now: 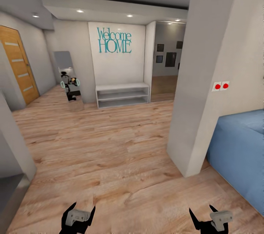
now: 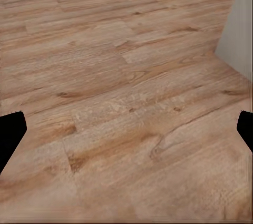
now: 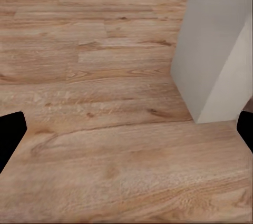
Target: Put the three can of soda from the living room inside the tash can in the kitchen.
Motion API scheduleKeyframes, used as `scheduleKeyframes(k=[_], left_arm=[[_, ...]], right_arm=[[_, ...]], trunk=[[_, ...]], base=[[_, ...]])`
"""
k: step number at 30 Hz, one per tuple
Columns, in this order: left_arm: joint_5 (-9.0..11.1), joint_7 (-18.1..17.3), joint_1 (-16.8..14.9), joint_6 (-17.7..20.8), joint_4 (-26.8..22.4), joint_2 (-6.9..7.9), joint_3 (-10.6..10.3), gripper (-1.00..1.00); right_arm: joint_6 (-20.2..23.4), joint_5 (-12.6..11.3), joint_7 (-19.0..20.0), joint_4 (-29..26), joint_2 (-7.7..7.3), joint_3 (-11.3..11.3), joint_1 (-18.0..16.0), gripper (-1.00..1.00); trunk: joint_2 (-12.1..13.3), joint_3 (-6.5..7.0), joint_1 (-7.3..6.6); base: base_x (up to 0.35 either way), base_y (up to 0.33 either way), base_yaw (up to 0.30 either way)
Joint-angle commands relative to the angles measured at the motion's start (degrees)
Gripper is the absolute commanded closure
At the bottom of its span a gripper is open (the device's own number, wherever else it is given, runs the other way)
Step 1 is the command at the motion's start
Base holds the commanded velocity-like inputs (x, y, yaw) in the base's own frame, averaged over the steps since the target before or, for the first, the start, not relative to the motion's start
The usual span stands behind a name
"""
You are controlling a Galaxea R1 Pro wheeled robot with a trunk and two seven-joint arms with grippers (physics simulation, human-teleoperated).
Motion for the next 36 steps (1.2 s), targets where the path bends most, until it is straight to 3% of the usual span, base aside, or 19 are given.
scheduleKeyframes(k=[1,29,36], left_arm=[[0.0,0.0,0.0,0.0,0.0,0.0,0.0,-1.0],[0.1,0.2,0.1,-0.1,-0.1,0.08,0.1,-1.0],[0.1,0.2,0.1,-0.2,-0.1,0.1,0.1,-1.0]], right_arm=[[0.0,0.0,0.0,0.0,0.01,0.0,0.0,-1.0],[0.0,0.1,0.0,0.5,0.22,0.1,0.0,-1.0],[0.0,-0.1,0.1,0.5,1.71,0.1,0.0,-1.0]], trunk=[[0.0,0.0,0.0],[0.0,0.0,0.0],[0.0,0.32,0.0]], base=[[-0.231,0.0,0.0],[-0.019,0.0,0.0],[0.0,0.0,-0.095]])
